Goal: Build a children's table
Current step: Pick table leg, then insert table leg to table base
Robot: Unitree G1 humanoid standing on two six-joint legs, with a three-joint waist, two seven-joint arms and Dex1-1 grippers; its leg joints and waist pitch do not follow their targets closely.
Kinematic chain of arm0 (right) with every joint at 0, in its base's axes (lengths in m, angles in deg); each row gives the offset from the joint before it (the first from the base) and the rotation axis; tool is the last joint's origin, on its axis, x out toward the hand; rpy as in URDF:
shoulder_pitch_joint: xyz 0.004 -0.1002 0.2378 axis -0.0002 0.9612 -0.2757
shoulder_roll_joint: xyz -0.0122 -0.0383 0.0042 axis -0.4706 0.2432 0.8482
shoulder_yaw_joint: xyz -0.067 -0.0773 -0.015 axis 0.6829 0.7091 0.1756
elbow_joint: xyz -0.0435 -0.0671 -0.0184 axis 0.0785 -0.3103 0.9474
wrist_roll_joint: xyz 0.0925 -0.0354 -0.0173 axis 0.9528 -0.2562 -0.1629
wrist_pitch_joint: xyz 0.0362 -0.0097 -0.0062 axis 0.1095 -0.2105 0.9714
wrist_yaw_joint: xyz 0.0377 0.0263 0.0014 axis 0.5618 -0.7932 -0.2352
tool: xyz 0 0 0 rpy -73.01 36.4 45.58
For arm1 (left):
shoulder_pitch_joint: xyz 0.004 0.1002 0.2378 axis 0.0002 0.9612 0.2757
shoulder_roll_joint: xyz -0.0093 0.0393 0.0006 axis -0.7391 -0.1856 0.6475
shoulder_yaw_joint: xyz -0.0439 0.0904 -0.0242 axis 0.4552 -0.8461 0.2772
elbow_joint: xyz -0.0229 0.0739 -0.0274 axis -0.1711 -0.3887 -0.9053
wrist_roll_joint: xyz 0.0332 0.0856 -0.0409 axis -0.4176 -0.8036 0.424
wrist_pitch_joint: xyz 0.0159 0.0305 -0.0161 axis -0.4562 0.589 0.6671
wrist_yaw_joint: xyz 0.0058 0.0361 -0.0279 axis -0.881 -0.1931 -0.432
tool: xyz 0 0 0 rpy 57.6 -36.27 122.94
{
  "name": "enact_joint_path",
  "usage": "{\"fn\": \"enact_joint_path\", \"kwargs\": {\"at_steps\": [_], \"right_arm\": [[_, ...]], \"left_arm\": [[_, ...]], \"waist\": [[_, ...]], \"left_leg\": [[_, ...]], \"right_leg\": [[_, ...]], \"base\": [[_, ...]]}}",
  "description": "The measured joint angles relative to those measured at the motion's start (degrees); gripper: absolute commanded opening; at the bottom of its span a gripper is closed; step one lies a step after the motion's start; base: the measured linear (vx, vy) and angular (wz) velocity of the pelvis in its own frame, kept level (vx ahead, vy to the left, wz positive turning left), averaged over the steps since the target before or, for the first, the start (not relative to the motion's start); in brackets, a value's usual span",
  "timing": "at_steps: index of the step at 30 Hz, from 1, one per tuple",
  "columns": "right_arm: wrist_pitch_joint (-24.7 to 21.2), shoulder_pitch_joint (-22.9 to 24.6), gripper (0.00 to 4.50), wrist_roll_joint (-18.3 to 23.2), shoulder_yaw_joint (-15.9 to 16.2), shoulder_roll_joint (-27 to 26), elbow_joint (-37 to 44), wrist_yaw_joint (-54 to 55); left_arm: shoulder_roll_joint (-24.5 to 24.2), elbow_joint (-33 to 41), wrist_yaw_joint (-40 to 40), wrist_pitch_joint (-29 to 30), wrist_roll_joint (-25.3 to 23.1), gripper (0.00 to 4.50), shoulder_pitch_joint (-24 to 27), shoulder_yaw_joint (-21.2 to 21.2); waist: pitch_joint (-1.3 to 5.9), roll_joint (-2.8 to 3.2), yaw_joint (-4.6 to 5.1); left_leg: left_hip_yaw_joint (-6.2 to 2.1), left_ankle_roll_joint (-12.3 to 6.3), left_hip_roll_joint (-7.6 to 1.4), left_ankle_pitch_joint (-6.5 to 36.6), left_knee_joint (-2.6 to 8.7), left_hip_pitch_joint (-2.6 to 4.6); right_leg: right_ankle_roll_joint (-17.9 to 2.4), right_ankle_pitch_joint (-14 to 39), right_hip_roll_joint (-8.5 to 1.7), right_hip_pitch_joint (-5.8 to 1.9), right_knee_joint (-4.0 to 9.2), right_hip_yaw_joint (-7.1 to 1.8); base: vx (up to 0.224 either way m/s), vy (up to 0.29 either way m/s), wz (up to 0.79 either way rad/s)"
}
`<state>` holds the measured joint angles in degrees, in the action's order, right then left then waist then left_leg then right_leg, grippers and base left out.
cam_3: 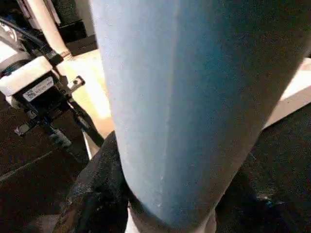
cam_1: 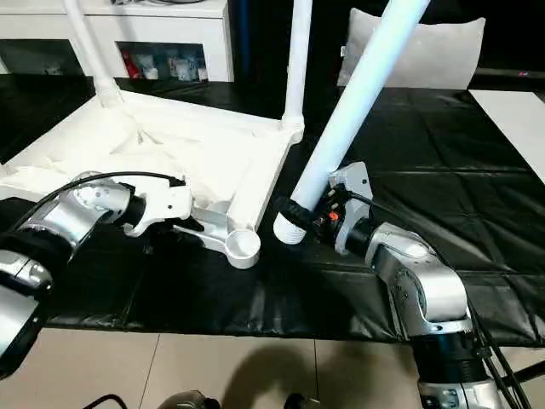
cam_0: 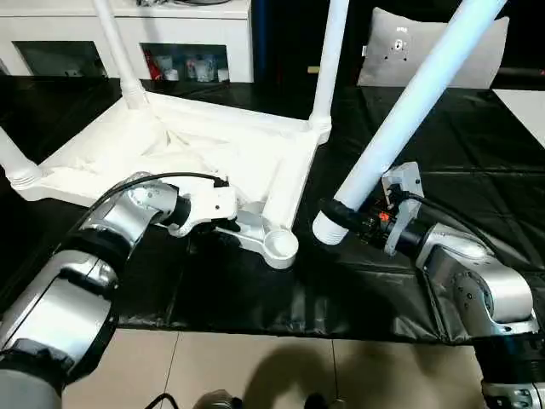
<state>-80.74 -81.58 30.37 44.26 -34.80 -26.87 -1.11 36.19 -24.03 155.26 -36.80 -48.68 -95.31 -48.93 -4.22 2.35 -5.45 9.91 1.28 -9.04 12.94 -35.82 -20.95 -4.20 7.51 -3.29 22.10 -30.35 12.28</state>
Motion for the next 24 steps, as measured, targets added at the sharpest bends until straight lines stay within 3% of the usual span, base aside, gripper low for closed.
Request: {"fn": "enact_joint_path", "kwargs": {"at_steps": [2, 4, 7, 15, 19, 23, 24], "right_arm": [[0.0, 0.0, 1.90, 0.0, 0.0, 0.1, 0.0, -0.3], [0.0, 0.0, 1.90, 0.0, 0.0, 0.3, 0.0, -0.8], [0.0, 0.0, 1.90, 0.0, 0.0, 1.0, 0.0, -1.4], [-0.1, -0.8, 1.90, -0.1, 0.1, 1.7, 0.0, -2.4], [-0.4, -1.2, 1.90, -0.1, 0.3, 1.7, 0.0, -2.0], [-2.7, -1.9, 1.90, -0.2, 0.3, 0.4, 0.1, 0.6], [-3.5, -2.3, 1.90, -0.1, 0.3, 0.2, 0.3, 1.0]], "left_arm": [[0.0, -0.4, 1.3, 0.2, -0.1, 0.63, -0.6, 0.0], [0.0, -0.9, 2.4, 0.2, -0.5, 0.63, -1.2, -0.1], [0.1, -1.4, 4.8, 0.5, -1.8, 0.29, -2.3, -0.7], [0.4, -1.7, 5.0, -1.9, -6.1, 0.01, -3.9, -3.1], [1.1, -1.9, 2.4, -1.7, -7.5, 0.00, -3.6, -3.5], [5.2, -2.2, -2.0, 6.0, -5.7, 0.00, -2.0, -0.1], [6.1, -2.3, -2.9, 8.1, -4.9, 0.00, -1.7, 1.0]], "waist": [[0.00, 0.00, -0.02], [0.00, 0.00, -0.05], [0.01, -0.02, 0.11], [0.12, 0.06, 0.25], [0.18, 0.13, 0.26], [0.55, 1.02, 1.04], [0.55, 1.05, 1.23]], "left_leg": [[0.00, -0.01, 0.00, 0.0, 0.03, 0.00], [0.00, -0.05, 0.00, 0.0, 0.04, 0.01], [0.02, -0.17, 0.00, 0.1, 0.05, 0.03], [0.07, -0.26, 0.01, 0.1, 0.15, 0.16], [0.15, 0.05, 0.03, 0.2, 0.19, 0.92], [0.12, -0.04, -0.53, 0.3, 0.19, 1.63], [0.12, -0.14, -0.59, 0.4, 0.13, 1.81]], "right_leg": [[0.0, 0.0, 0.00, 0.00, 0.00, 0.00], [0.0, 0.0, 0.00, 0.00, 0.00, -0.01], [0.0, 0.0, 0.00, 0.00, -0.01, -0.03], [0.0, 0.1, 0.00, 0.00, -0.09, -0.09], [0.0, 0.1, 0.00, -0.70, 0.12, -0.04], [0.5, 0.1, -0.04, -2.25, 1.30, 0.97], [1.6, 1.0, -0.04, -2.20, 0.03, 0.55]], "base": [[0.000, 0.000, 0.00], [0.000, 0.000, 0.00], [0.000, 0.000, 0.00], [0.000, 0.000, 0.00], [0.000, 0.000, 0.00], [0.000, 0.000, 0.00], [0.000, 0.000, 0.00]]}}
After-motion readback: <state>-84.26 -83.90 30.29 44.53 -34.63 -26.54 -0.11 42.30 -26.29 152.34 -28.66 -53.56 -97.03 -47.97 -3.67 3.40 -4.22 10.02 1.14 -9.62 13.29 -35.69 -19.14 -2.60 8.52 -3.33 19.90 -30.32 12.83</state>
